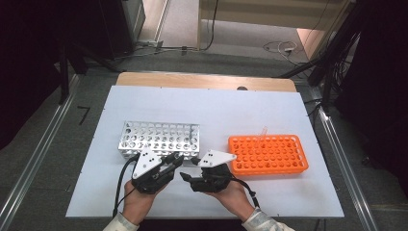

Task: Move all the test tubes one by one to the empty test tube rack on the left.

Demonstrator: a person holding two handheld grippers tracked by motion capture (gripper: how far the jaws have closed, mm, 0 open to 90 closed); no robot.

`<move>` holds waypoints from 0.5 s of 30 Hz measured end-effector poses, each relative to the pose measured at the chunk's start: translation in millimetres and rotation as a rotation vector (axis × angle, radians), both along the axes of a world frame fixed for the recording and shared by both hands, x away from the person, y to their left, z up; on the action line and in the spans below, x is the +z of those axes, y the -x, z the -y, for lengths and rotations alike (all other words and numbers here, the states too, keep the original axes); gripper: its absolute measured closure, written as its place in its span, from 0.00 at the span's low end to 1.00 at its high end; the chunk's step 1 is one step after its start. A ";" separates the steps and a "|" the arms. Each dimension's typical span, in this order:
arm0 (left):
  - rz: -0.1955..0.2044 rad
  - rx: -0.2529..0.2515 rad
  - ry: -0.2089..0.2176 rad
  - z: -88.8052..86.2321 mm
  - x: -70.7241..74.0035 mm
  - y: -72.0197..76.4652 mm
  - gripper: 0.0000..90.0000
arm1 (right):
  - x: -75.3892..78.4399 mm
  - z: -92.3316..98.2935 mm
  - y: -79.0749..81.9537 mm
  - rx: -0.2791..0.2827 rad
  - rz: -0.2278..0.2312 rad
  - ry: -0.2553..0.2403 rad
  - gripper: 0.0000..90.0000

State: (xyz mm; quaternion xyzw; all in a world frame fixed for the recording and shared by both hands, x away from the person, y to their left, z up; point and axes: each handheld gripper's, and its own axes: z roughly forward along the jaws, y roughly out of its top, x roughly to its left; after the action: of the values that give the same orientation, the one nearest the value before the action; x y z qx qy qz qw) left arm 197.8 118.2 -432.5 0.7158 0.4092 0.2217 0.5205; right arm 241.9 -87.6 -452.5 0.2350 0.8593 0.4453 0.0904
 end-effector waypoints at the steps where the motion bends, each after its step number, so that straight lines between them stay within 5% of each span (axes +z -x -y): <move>1: 0.000 0.001 -0.003 -1.1 0.7 -0.1 0.83 | 0.3 0.8 -0.1 0.000 -0.001 0.000 0.42; 15: 0.016 0.071 0.028 -22.5 13.0 -3.4 0.83 | 6.2 18.1 -3.5 -0.053 -0.007 0.001 0.25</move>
State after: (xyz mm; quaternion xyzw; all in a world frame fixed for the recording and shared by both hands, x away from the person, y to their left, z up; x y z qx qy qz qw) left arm 201.2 140.6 -419.5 0.6916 0.4334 0.2399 0.5257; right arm 245.4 -105.6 -446.2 0.2590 0.8533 0.4416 0.0992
